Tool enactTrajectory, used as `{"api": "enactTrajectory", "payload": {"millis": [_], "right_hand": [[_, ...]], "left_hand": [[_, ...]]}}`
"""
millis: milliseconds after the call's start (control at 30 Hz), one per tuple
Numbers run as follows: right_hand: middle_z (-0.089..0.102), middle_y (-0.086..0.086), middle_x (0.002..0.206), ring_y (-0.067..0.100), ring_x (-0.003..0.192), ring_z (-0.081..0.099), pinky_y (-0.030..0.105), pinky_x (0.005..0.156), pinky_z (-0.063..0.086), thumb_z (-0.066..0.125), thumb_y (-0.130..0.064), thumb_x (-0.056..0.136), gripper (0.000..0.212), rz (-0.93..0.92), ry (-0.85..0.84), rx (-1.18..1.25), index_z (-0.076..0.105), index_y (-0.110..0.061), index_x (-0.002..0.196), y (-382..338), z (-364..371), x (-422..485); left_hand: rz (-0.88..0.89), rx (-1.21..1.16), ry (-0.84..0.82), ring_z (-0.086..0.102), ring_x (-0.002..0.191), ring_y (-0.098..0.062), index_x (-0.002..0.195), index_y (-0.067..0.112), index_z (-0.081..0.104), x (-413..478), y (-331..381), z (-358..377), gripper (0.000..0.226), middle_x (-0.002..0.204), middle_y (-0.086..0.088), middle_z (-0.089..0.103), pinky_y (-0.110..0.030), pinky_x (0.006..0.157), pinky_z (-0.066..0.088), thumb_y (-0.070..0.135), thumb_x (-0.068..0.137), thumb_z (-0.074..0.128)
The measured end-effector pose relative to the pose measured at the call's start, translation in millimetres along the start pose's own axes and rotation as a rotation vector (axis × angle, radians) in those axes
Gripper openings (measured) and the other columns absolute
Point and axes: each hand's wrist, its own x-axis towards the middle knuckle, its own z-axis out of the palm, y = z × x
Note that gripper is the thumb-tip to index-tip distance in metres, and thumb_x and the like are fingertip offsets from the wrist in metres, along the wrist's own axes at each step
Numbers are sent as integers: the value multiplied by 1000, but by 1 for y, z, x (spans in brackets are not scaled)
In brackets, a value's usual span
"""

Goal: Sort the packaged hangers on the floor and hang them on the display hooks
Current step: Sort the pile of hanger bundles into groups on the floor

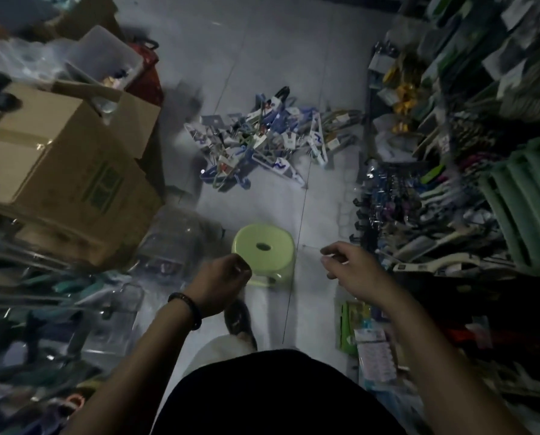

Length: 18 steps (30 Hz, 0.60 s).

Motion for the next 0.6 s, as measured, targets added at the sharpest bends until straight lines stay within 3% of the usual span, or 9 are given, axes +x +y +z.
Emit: {"api": "enactTrajectory", "payload": {"millis": [233,333,500,600], "right_hand": [[72,-8,108,12,92,74,46,89,61,64,-39,99,15,28,59,37,70,-32,111,-61,-20,80],[72,-11,110,12,101,71,49,93,59,62,-51,91,27,34,51,14,70,-36,112,-78,-30,114],[67,-5,123,13,111,63,30,92,48,62,-43,100,36,12,-27,-124,66,-25,131,-93,-58,193],[63,-3,126,15,111,62,30,90,47,61,-48,99,39,-34,-77,-207,64,-27,132,-96,-82,251]], "left_hand": [[70,138,-20,68,92,-24,115,15,69,92,9,-86,25,106,-5,72,-42,83,58,32,104,55],[66,126,-9,68,89,-22,112,16,69,129,19,-109,23,102,-4,72,-42,83,57,32,103,56],[38,172,0,66,99,-24,117,16,68,198,52,-129,23,110,-5,72,-34,83,54,30,104,55],[-27,230,-2,64,100,-19,122,21,66,247,81,-137,25,117,-1,69,-30,81,52,33,106,51]]}}
